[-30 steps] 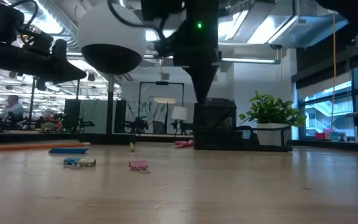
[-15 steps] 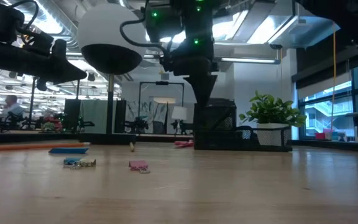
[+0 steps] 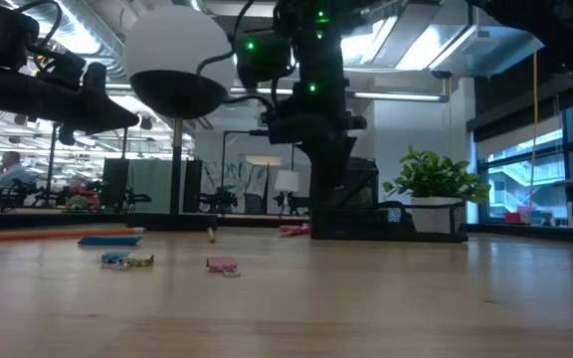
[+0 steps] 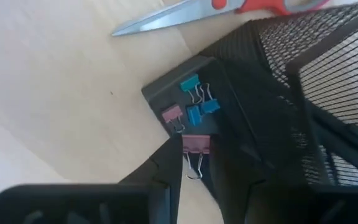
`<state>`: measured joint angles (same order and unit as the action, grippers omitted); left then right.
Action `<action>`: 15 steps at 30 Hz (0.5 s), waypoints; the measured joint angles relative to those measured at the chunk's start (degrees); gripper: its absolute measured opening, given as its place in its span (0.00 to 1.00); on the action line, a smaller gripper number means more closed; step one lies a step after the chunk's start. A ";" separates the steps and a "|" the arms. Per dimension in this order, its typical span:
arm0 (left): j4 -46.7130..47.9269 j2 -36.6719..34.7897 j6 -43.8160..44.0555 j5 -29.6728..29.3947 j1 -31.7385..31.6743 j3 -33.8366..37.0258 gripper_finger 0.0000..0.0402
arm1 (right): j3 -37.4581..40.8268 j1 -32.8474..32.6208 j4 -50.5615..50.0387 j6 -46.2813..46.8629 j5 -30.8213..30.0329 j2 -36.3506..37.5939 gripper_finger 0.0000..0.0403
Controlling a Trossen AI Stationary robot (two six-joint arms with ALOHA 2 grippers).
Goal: Pick and place office supplies into organizer
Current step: Put the top pink clip binder into the black desk organizer
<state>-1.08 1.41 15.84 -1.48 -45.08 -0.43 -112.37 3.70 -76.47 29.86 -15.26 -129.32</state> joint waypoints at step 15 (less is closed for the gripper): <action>0.00 0.00 0.01 0.00 0.00 0.02 0.08 | 5.94 0.44 3.91 2.90 -3.13 -0.07 0.19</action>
<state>-1.08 1.41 15.84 -1.48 -45.08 -0.40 -106.43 4.14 -72.56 32.75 -18.39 -129.38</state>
